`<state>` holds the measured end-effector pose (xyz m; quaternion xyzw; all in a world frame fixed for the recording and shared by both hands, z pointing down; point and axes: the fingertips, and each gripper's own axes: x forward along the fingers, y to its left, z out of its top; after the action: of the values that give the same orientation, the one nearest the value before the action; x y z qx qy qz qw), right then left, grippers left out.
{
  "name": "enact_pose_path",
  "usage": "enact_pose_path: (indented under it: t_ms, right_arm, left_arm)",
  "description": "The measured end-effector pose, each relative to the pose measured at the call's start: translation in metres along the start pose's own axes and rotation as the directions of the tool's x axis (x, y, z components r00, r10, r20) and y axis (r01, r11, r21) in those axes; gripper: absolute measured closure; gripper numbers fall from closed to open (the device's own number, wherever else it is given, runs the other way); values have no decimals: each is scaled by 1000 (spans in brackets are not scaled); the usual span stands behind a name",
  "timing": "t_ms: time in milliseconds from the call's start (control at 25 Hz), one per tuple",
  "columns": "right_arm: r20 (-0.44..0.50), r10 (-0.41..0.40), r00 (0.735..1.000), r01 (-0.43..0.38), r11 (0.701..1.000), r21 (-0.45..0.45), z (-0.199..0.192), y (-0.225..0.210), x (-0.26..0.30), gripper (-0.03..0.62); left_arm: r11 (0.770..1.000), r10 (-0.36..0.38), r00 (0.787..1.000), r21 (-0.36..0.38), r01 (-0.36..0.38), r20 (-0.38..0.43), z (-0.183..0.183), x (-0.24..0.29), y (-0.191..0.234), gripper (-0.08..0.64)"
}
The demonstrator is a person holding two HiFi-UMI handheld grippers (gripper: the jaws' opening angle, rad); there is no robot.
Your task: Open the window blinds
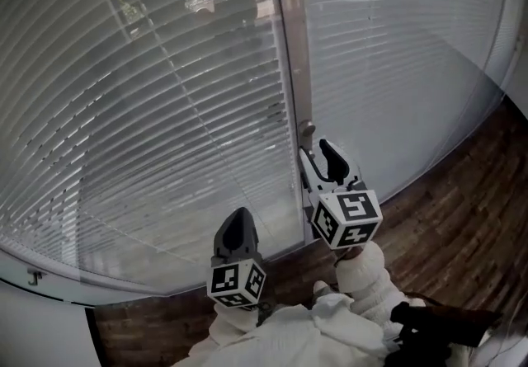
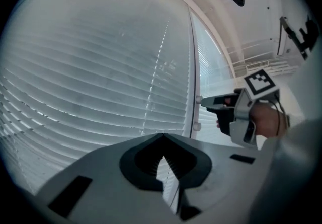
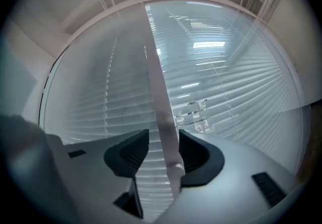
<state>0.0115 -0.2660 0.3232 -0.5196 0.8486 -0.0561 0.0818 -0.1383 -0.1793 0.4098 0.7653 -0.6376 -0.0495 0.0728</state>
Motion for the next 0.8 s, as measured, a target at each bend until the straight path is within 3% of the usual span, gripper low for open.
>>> enact_pose_path:
  t_ms: [240, 520, 800]
  right_arm:
    - [-4, -70, 998, 70, 997, 34, 17, -6, 16, 419]
    - [-19, -67, 998, 70, 976, 207, 21, -6, 22, 456]
    - [-38, -74, 997, 81, 974, 213, 22, -7, 24, 457]
  left_arm:
    - [1000, -20, 1000, -1, 20, -20, -6, -5, 1, 561]
    - [999, -26, 999, -19, 26, -38, -16, -11, -2, 561]
    - [999, -32, 999, -23, 31, -37, -18, -19, -4, 561]
